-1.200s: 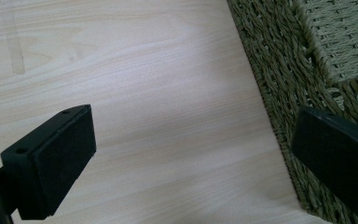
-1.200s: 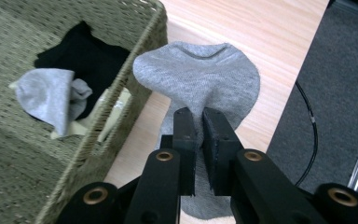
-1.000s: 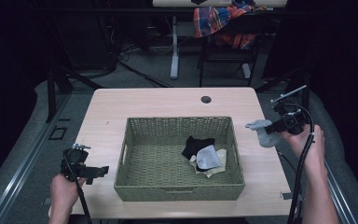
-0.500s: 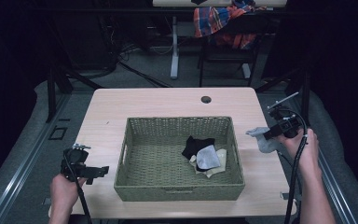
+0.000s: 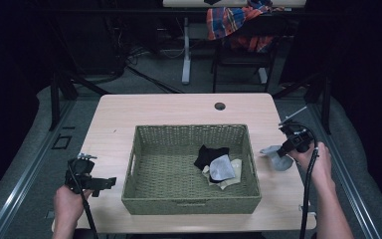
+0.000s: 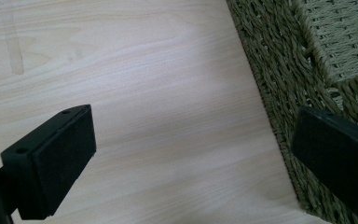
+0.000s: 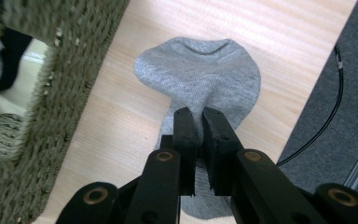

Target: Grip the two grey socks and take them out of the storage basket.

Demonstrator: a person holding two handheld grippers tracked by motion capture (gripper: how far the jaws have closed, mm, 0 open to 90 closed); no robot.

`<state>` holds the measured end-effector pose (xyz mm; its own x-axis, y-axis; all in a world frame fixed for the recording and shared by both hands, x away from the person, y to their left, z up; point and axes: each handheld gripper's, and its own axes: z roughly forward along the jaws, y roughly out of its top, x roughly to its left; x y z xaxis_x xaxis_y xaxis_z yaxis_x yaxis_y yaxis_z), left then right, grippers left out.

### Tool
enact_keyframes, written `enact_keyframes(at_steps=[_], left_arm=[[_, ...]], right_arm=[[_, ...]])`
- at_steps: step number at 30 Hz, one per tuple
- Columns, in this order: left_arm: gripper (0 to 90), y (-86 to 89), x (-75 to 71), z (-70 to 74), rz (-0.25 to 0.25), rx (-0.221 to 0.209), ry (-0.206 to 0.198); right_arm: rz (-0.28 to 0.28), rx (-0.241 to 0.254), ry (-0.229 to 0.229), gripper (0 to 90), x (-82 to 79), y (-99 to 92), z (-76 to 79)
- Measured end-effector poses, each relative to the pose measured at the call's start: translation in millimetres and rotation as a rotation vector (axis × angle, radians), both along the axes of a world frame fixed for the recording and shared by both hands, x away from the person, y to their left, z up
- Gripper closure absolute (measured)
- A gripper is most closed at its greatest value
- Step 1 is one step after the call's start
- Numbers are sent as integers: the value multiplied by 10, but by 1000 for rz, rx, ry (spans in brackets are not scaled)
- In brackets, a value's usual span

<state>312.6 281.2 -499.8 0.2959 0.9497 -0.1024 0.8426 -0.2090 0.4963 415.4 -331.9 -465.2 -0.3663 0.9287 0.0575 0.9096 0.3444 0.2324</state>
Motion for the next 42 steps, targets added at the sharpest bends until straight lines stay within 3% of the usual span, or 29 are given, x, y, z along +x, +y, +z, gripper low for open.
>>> enact_keyframes(at_steps=[2,4,7,13,20,21,26,31,33,38,42], left_arm=[[2,0,0,0,0,0,0],[2,0,1,-1,0,0,0],[2,-2,1,-1,0,0,1],[2,-2,1,-2,0,0,1],[2,-5,3,-5,-1,-1,1],[2,-7,2,-5,-2,-1,1],[2,-5,3,-5,0,-1,0],[2,-5,4,-6,-1,-2,0],[2,-4,4,-6,-1,-2,0],[2,-4,4,-6,-1,-2,0],[2,-7,4,-6,-2,-2,0]], right_arm=[[-13,10,4,840,7,14,-61],[12,-4,40,839,33,10,-107],[-6,-1,37,837,35,33,-177],[6,-3,75,829,64,58,-305],[14,5,110,708,76,36,-331],[7,11,99,685,69,34,-325],[1,26,70,572,43,18,-202],[21,68,33,450,1,26,21],[24,109,-7,359,-56,67,182],[64,163,-39,213,-130,161,403],[109,172,-62,144,-181,262,542]])
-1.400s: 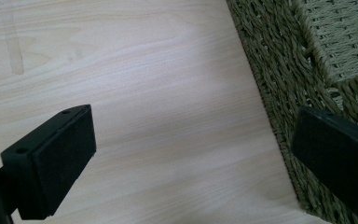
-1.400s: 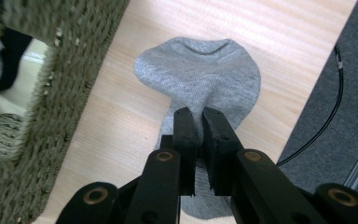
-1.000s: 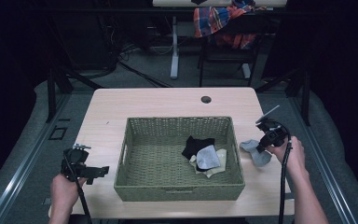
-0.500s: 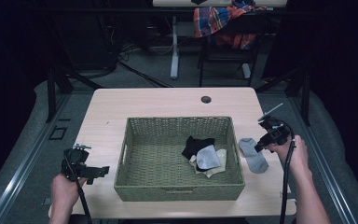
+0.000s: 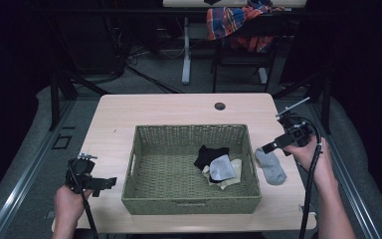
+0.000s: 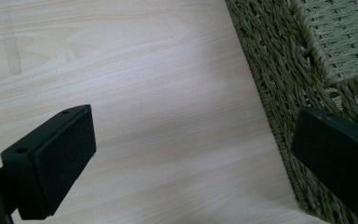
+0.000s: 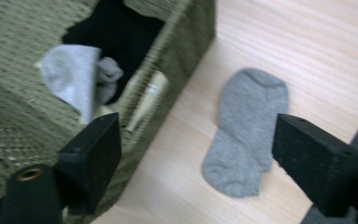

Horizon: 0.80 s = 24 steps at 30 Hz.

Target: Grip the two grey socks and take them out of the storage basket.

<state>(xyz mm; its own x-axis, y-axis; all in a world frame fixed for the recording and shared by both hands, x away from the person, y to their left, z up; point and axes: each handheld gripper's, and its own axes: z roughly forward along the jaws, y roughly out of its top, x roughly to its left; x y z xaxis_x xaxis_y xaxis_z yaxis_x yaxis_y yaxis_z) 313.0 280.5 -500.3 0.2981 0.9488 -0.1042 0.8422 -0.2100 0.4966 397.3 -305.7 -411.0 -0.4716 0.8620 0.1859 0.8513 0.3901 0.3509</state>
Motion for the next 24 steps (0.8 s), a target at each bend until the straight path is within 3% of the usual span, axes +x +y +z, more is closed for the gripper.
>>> enact_keyframes(at_steps=[2,6,13,15,20,24], left_arm=[[2,-1,-1,1,-1,0,-1],[2,6,-5,4,3,0,1],[2,4,-3,1,5,0,-1],[2,1,-2,0,1,1,2],[2,2,-3,-1,2,1,1],[2,-6,-1,-5,-4,1,8]], right_arm=[[15,10,-8,143,-12,28,26],[44,-13,-49,35,-66,199,131],[93,-3,-67,5,-120,392,193],[102,23,-82,0,-136,483,199],[169,25,-82,0,-164,657,206],[191,38,-86,0,-181,745,199]])
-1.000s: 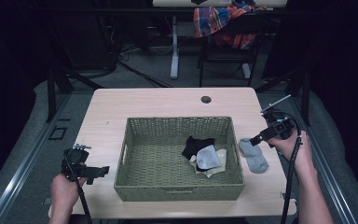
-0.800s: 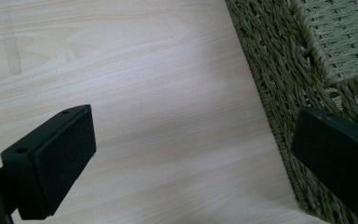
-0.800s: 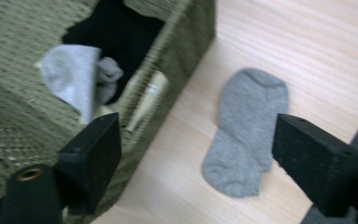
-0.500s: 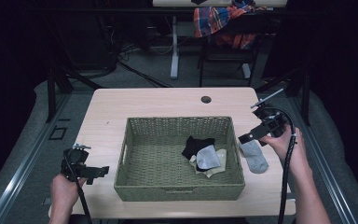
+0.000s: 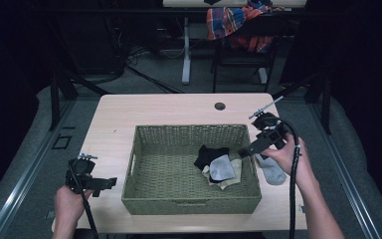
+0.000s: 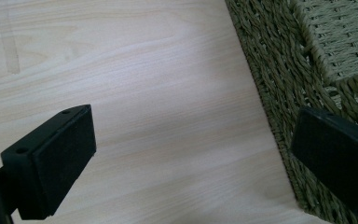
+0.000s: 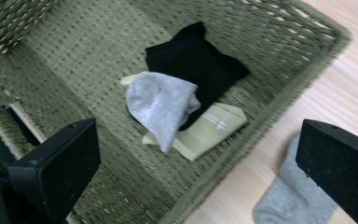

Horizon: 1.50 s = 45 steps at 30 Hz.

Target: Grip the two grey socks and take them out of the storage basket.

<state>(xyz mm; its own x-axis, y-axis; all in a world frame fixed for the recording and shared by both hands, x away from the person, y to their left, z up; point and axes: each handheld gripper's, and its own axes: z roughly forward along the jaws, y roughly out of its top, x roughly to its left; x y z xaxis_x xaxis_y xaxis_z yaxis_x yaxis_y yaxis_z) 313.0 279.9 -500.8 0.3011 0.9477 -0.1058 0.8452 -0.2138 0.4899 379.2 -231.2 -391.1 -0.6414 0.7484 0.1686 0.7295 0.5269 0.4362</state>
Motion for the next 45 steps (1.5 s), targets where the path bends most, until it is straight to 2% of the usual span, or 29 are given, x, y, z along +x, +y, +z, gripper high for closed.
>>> enact_keyframes(at_steps=[6,9,15,18,21,23,25,28,32,33,34,35,36,39,42,45], left_arm=[[2,0,1,-1,2,0,0],[2,-2,1,-2,2,0,0],[2,-2,1,-2,2,-1,-1],[2,-3,1,-2,2,0,-2],[2,-4,0,-2,2,1,-2],[2,-3,-1,-1,3,1,-3],[2,-2,0,-1,2,1,-2],[2,-2,-1,-1,2,2,-4],[2,3,-3,2,4,0,-2],[2,3,-3,2,4,0,-2],[2,2,-3,2,3,0,-3],[2,2,-2,1,2,0,-2],[2,4,-1,1,2,-1,-2],[2,-1,-1,0,2,0,-3],[2,-2,-3,2,3,0,-2],[2,-4,-3,2,2,1,-2]], right_arm=[[40,-10,6,0,-11,157,-47],[35,-1,2,0,-15,204,-85],[72,-39,37,24,37,334,-240],[72,-33,48,46,51,378,-312],[84,-57,79,163,99,427,-421],[79,-61,85,177,106,440,-450],[72,-77,114,284,135,483,-545],[64,-88,121,320,143,515,-590],[55,-152,151,443,187,575,-694],[55,-152,151,443,187,575,-694],[45,-163,151,450,192,587,-719],[40,-178,167,493,205,597,-759],[2,-150,148,497,185,613,-802],[39,-203,181,529,217,616,-814],[30,-211,193,583,223,639,-875],[50,-220,205,697,218,664,-900]])
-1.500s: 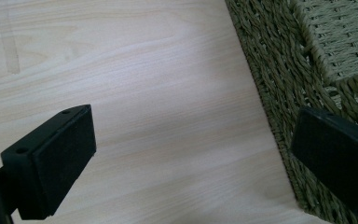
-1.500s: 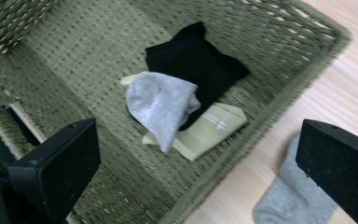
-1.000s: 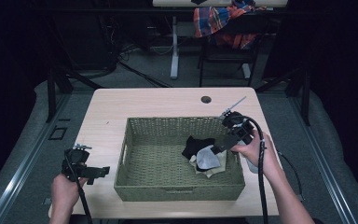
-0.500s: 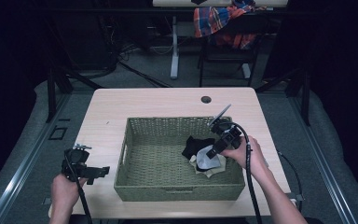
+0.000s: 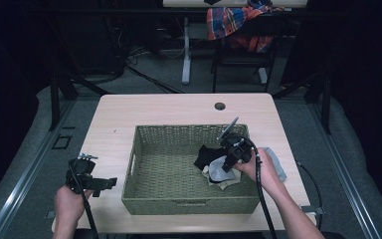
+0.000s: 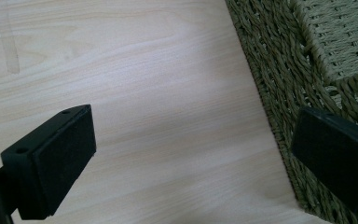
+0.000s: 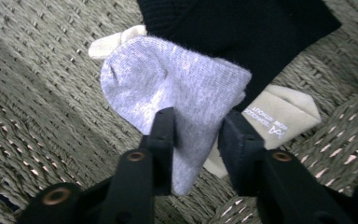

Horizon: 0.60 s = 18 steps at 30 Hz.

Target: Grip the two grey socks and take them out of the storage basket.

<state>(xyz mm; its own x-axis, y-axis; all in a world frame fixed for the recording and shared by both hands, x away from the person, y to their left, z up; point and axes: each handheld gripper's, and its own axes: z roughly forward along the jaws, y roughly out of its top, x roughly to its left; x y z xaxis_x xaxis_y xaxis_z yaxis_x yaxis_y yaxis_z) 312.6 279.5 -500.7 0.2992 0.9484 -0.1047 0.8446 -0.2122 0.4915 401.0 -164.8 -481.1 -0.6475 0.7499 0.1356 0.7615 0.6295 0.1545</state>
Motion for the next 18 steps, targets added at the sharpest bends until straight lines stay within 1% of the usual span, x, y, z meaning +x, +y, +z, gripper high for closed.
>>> enact_keyframes(at_steps=[1,2,3,4,5,6,7,8,9,10,12,13,15,16,17,18], left_arm=[[2,0,0,1,-2,1,-2],[2,0,0,1,-2,1,-2],[2,4,0,0,-1,0,1],[2,6,1,-1,1,0,0],[2,8,3,-1,0,0,1],[2,8,3,-1,0,0,1],[2,5,4,-2,-1,0,0],[2,3,3,-2,-1,0,-1],[2,3,3,-2,-1,0,-1],[2,2,3,-2,-1,1,-2],[2,5,2,-1,-1,0,-1],[2,5,2,-1,0,1,-1],[2,2,3,-2,-1,0,-1],[2,-1,2,-2,-2,2,0],[2,-2,2,0,-4,2,1],[2,-2,2,0,-4,2,1]], right_arm=[[1,4,5,740,-5,4,6],[1,4,5,740,-5,4,6],[8,10,-11,783,-12,1,41],[-27,45,-26,795,-41,10,37],[12,22,-14,805,-27,-5,94],[12,22,-14,805,-27,-5,94],[17,45,-31,824,-53,-15,173],[7,58,-38,830,-66,-15,196],[7,58,-38,830,-66,-15,196],[9,73,-57,840,-89,-30,271],[17,79,-60,844,-91,-40,299],[22,95,-80,849,-112,-62,378],[18,104,-86,851,-122,-67,403],[29,99,-95,852,-127,-82,441],[18,125,-118,852,-154,-100,505],[18,125,-118,852,-154,-100,505]])
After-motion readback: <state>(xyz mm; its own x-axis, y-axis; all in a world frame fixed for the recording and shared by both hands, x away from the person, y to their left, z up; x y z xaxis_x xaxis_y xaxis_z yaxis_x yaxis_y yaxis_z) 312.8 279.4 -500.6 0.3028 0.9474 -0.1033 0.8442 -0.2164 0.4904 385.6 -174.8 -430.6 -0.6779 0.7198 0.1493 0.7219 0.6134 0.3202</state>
